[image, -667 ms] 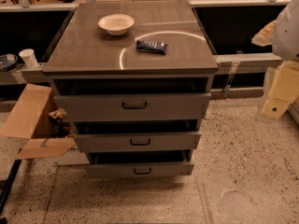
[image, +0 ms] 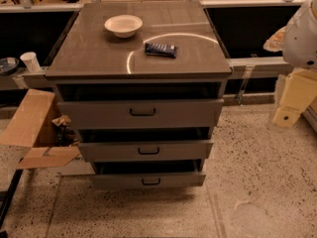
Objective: Open bottom drawer
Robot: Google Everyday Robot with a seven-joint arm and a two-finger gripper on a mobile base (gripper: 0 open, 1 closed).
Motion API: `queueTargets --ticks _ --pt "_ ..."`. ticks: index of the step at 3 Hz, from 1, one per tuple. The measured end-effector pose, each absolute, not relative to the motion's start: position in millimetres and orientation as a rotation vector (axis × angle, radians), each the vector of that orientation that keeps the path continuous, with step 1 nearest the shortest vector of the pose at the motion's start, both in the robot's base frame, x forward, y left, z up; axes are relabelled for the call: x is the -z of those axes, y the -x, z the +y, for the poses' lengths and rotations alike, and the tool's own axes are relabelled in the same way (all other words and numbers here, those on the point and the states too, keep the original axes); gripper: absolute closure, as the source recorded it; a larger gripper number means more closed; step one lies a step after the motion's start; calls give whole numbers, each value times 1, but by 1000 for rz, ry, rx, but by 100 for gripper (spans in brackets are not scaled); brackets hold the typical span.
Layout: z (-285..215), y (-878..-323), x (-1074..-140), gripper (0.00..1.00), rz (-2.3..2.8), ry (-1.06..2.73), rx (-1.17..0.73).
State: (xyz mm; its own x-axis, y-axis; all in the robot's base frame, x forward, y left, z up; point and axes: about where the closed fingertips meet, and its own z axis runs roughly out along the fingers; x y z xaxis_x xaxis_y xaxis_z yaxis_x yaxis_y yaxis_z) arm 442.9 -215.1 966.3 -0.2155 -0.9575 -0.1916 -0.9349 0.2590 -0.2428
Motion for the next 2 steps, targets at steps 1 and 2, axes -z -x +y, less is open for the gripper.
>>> queueTargets --ticks 1,2 --pt "-213 -452 -902 0 2247 1803 23" --pt "-205 -452 -791 0 2277 1892 -149"
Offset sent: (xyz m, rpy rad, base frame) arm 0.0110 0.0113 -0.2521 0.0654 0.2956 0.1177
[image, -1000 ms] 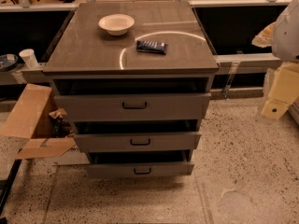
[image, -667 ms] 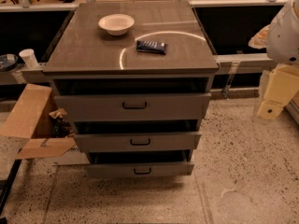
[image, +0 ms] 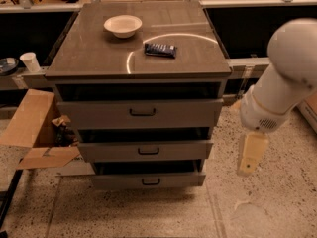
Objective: Open bottom drawer
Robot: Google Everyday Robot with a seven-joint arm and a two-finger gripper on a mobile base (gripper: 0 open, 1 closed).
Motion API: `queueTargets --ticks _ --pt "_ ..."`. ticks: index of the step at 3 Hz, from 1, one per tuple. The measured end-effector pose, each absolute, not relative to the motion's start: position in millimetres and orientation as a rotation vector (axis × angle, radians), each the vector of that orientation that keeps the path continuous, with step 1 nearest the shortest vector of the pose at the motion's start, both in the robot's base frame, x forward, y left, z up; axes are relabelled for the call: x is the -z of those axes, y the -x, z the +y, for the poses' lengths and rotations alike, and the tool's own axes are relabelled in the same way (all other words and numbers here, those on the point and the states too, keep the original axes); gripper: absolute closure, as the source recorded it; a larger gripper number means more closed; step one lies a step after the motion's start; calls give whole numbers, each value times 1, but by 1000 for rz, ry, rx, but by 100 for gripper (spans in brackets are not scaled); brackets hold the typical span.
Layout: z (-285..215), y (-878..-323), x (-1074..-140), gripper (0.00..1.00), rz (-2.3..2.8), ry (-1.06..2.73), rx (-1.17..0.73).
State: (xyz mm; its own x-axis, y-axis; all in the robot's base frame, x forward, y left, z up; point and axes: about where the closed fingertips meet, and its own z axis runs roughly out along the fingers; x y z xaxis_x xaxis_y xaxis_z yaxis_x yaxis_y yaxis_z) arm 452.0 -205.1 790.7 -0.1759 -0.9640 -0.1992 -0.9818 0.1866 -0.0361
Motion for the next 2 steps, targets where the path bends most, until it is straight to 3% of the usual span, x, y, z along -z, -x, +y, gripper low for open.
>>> queueTargets --ticks 1,2 --pt "-198 -446 -726 0 2301 1931 -274" --pt "-198 -447 -721 0 2310 1934 -269"
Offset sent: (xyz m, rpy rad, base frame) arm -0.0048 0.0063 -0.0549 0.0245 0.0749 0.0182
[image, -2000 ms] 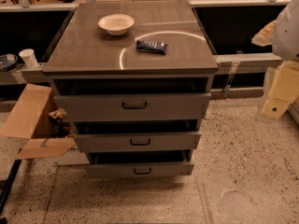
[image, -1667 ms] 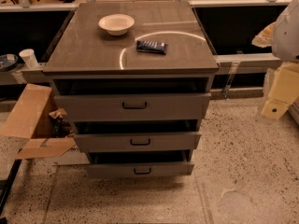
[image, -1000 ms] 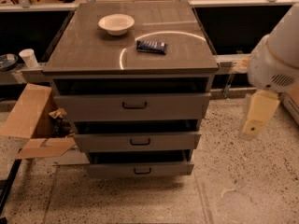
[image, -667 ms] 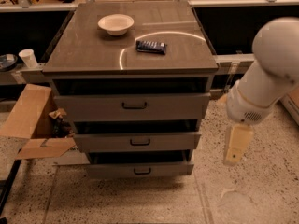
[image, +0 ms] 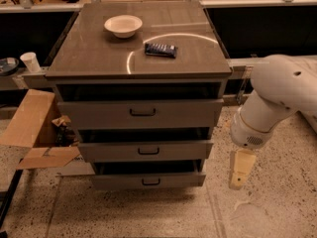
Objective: Open bottom drawer
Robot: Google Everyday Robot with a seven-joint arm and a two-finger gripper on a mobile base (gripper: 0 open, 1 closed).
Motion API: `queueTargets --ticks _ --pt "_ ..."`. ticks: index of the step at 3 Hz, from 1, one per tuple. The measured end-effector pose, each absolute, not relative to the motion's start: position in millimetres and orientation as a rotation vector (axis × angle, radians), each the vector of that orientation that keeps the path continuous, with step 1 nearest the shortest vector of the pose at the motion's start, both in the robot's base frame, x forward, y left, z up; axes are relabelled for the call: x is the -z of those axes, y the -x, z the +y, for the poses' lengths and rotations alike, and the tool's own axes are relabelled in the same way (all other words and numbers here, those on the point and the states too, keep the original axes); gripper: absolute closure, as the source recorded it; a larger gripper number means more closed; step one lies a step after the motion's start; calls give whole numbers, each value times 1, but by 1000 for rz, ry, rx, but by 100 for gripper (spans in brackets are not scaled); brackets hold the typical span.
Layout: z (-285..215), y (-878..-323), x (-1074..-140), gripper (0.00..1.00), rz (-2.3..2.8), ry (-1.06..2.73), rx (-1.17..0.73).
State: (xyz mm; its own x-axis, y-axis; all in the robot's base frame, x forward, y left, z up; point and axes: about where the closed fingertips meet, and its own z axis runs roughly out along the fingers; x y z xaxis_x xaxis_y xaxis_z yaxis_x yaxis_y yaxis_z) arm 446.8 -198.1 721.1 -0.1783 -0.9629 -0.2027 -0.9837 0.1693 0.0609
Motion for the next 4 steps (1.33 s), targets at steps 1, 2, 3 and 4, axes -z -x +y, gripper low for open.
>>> queueTargets --ticks 1,2,3,4 --pt "-197 -448 -707 0 2337 1942 -255" --pt "-192 -450 -640 0 2307 2008 -295" --pt "-178 -456 -537 0 2218 2046 -408" --pt "-170 -452 -465 0 2186 2043 -533"
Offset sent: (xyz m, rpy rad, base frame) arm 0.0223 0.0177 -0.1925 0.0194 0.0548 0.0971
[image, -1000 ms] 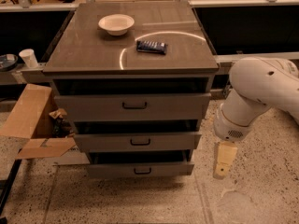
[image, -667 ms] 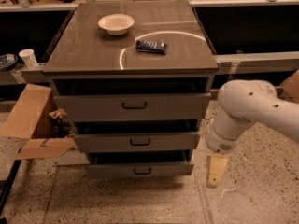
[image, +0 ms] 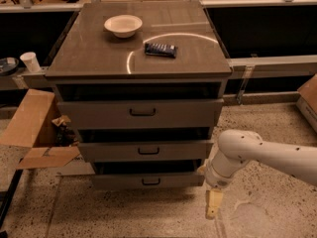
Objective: Open bottom drawer
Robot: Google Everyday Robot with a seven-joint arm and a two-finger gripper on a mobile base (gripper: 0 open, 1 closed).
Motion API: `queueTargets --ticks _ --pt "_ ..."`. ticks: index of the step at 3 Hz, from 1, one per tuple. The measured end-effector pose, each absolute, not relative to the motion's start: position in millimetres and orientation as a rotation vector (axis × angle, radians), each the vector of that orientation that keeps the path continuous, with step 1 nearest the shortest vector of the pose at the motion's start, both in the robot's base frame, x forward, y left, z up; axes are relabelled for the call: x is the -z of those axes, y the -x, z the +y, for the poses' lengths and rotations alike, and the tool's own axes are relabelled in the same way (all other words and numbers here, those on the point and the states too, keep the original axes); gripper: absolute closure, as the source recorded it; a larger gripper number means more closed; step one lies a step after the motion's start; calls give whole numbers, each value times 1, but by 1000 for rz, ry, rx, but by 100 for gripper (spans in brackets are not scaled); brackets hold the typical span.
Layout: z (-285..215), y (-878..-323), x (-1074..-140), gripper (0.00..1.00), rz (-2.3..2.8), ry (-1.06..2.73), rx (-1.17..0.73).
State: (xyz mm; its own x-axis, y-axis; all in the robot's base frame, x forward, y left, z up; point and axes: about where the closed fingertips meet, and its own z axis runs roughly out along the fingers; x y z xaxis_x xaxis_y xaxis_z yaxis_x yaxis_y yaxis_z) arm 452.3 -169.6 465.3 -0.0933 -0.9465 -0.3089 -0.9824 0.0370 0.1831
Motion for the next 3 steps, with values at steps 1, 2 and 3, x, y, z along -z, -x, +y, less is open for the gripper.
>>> queueTargets --ticks 1,2,3 --pt "-169 -452 -465 0 2187 2043 -535" --pt "-166 -468 -431 0 2163 2056 -561" --pt "-155 -494 -369 0 2104 2092 -592"
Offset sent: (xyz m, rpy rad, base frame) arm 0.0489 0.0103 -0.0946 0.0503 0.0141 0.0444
